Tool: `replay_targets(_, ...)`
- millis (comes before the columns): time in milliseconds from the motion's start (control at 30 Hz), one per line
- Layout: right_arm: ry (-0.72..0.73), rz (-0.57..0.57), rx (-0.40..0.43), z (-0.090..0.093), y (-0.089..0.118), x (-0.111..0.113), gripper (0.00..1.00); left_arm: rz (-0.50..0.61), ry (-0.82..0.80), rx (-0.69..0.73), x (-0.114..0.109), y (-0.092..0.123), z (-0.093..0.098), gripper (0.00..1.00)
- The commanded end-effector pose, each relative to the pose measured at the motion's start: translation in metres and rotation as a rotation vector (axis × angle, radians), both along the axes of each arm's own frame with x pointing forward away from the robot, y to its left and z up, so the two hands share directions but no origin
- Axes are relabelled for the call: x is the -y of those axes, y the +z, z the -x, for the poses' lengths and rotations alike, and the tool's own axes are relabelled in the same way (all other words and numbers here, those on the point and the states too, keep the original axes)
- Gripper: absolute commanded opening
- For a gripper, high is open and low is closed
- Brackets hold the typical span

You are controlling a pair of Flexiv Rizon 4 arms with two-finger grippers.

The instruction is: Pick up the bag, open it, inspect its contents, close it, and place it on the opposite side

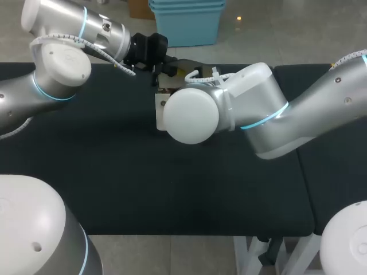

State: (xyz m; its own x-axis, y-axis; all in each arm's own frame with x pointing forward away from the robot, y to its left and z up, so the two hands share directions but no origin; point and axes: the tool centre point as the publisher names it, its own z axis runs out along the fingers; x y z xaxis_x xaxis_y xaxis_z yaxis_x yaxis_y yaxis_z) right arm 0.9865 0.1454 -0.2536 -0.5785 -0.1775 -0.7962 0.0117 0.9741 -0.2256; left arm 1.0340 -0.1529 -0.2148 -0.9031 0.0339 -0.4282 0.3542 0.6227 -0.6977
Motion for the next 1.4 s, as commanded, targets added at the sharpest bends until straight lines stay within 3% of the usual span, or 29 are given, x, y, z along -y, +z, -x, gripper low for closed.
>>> replay_targets(33,-0.002,-0.008,-0.008,0.009,-0.004,0.004,0.00,0.022,0.008,0.001,-0.001,-0.002,0.000,0.00)
replay_targets(267,-0.035,-0.032,-0.057,0.014,-0.014,0.007,0.00,0.038,0.000,0.000,0.000,-0.002,0.005,0.00)
replay_targets(600,-0.073,-0.050,-0.018,-0.006,0.000,0.004,0.00,0.039,-0.026,0.011,0.003,-0.001,0.011,0.00)
replay_targets(1400,-0.122,-0.070,-0.101,-0.012,-0.036,0.005,0.00,0.069,-0.031,0.000,0.001,-0.006,0.014,0.00)
